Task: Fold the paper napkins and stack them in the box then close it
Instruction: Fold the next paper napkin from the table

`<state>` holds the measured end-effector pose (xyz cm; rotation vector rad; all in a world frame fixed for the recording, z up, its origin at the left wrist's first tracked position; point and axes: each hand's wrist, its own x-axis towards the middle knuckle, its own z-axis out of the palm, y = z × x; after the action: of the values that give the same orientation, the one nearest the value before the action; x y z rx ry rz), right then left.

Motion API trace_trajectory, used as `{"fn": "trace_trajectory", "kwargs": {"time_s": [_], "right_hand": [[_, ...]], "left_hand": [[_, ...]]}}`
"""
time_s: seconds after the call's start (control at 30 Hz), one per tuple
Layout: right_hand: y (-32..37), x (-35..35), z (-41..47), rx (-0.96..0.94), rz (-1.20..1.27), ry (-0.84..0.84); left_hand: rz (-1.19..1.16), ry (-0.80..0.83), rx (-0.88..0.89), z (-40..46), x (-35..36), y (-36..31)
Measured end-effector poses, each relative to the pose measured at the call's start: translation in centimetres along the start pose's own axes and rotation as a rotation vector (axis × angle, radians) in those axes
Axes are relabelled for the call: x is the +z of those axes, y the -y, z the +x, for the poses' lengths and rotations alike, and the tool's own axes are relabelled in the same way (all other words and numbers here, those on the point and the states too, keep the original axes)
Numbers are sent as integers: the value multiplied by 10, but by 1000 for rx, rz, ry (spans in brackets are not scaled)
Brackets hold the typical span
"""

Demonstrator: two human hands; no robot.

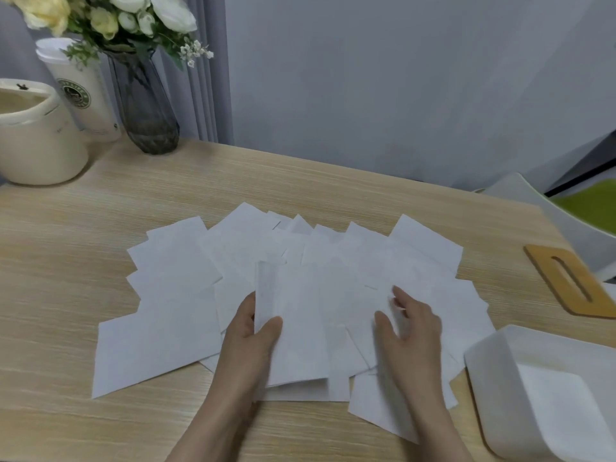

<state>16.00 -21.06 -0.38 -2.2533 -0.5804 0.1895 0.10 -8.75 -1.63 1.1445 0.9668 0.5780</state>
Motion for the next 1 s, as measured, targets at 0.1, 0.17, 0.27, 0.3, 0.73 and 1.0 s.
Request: {"fn": "trace_trajectory", "kwargs": {"time_s": [0.1,0.17,0.27,0.3,0.73,1.0], "right_hand": [[-16,-18,10,107,-249,-19],[-20,-24,13,159,-325,47],[-23,-27,15,210,-341,101],[-23,-28,15,213,-336,101],[-17,-12,2,186,280,-72],[-13,-15,-7,297,539,-121]], "left_hand": [[2,-9,-1,2,0,1],[3,-6,-6,2,2,3],[-3,10,-8,2,5,4],[-1,13,-8,2,5,4],[-11,-5,-20,4,6,8],[-34,2,-2,4,5,8]]}}
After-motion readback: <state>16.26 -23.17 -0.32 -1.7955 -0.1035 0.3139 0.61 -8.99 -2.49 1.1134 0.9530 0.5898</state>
